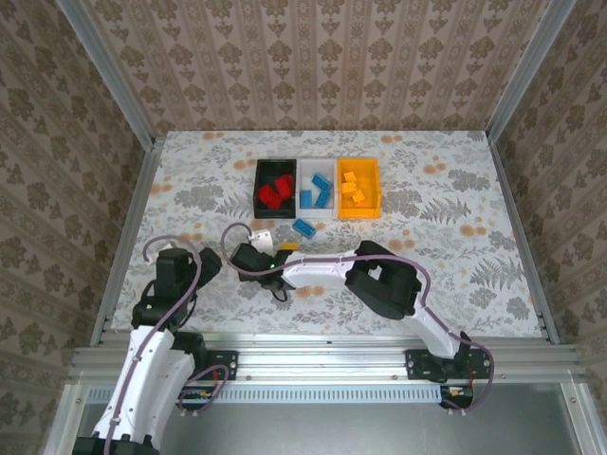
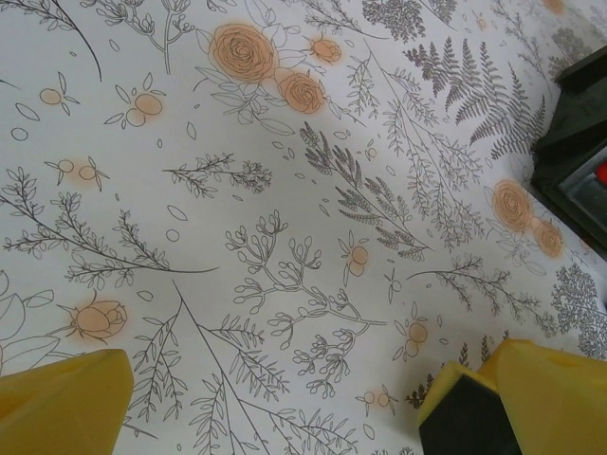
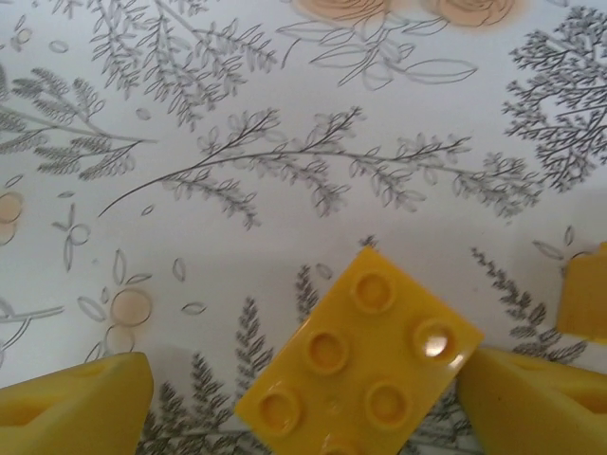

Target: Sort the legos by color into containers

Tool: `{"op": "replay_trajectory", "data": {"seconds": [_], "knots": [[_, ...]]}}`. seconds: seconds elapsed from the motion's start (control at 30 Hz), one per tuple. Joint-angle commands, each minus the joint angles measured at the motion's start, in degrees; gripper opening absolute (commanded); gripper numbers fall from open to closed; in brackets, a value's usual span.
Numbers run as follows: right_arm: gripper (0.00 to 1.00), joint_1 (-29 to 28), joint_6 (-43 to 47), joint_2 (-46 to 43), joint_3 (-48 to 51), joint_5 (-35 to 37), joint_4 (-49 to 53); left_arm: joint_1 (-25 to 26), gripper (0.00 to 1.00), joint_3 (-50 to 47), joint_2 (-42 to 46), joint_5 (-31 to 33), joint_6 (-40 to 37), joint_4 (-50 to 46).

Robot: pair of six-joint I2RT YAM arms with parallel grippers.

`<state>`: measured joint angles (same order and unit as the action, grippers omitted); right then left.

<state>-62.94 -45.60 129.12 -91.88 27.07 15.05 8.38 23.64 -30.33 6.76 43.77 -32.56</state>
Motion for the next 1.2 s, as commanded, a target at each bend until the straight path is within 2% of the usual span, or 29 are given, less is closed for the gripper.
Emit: {"op": "replay_trajectory", "data": {"seconds": [0.0,0.2,0.43,0.63,1.17], "knots": [[0.85,2.8,1.0,3.2,-1.0,4.8,3.6,-0.8,1.00,-0.7,0.0,-1.5,-0.4,1.6],[0.66,2.8,2.8,4.4,-1.3,3.6,1.7,-1.5,1.00,-0.5,0.0,-2.4,-1.0,1.8],[0.57,2.0,4.8,3.0,0.2,4.2,0.1,-2.0,1.00,-1.4,-1.5,-3.8,-0.8,3.9],[0.56,0.6,11.9,-1.1,5.4,2.7,-7.1,-2.1,1.00,-1.4,-3.1,-5.0,-0.9,5.4],[0.59,0.6,17.8,-9.7,9.2,-1.1,-7.8,-2.1,1.00,-1.4,-5.4,-7.0,-0.4,7.8]]}}
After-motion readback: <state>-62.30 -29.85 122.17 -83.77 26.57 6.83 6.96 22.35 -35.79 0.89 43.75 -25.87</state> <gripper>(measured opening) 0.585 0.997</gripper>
